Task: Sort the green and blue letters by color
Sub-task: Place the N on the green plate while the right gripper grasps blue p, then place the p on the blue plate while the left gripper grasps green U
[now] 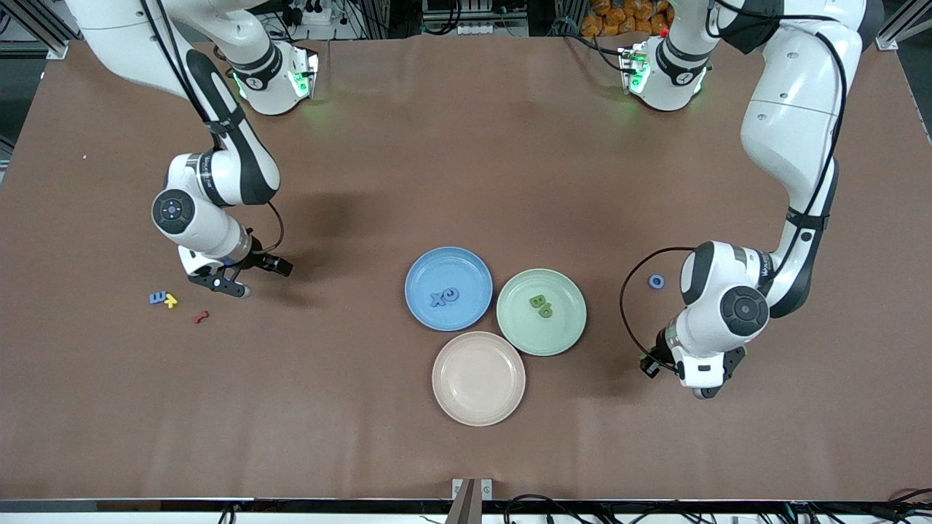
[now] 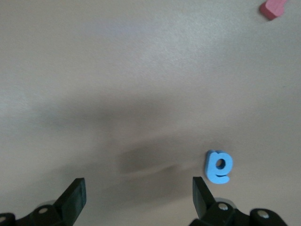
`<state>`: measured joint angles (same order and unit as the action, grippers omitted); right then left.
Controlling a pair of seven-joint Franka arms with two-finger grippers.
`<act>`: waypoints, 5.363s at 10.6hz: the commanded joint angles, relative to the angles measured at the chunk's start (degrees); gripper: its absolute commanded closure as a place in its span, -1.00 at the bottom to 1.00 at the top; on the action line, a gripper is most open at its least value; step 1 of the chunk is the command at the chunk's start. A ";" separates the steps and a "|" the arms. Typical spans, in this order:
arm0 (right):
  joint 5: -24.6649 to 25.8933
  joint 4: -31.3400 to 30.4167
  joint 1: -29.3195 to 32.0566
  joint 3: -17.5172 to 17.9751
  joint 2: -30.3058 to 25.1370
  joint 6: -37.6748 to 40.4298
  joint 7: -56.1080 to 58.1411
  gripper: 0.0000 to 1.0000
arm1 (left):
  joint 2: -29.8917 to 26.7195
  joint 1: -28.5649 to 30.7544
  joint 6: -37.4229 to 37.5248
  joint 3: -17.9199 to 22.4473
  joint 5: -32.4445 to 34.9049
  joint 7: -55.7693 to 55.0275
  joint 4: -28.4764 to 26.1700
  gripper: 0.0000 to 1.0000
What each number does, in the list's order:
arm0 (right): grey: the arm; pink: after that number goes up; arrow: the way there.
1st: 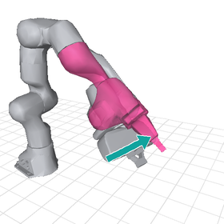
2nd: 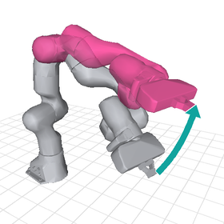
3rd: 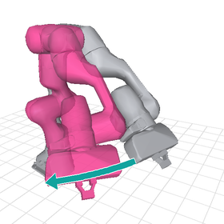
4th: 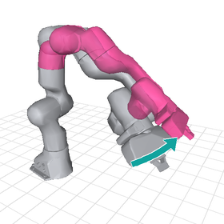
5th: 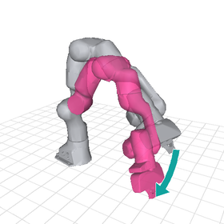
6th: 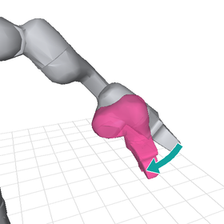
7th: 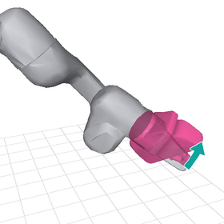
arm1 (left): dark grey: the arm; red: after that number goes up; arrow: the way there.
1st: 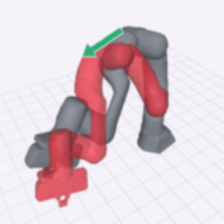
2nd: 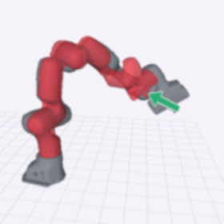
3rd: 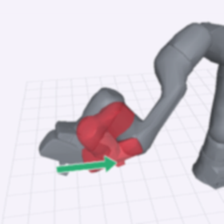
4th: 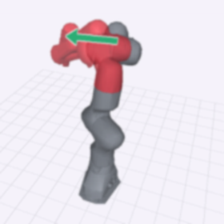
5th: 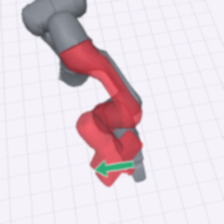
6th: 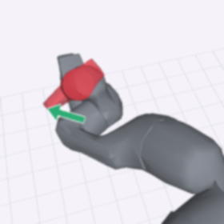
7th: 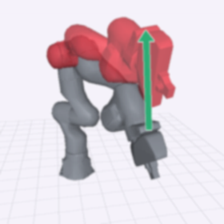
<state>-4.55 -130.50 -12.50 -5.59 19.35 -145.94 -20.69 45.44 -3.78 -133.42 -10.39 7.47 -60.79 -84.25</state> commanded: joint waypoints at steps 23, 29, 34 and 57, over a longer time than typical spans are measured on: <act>-1.61 -4.41 9.86 1.11 1.92 -4.18 6.46 -0.35 | -8.53 2.00 11.60 -9.47 7.90 10.13 -5.48 -1.00; -1.61 -4.33 9.77 1.46 1.40 -3.56 6.37 1.00 | -8.35 15.97 11.25 -10.80 9.67 35.61 -6.28 -1.00; -1.69 1.81 9.60 8.82 1.04 1.24 -6.88 1.00 | -6.25 21.97 4.15 -10.71 9.67 45.67 -6.71 -1.00; -7.26 33.82 -11.34 12.19 15.81 5.99 -45.95 -1.00 | 0.44 25.41 -6.24 -8.07 10.81 56.58 -7.42 1.00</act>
<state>-17.53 -96.52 -26.97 6.92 36.31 -145.39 -69.78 46.03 22.37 -139.08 -18.73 16.99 -4.30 -91.75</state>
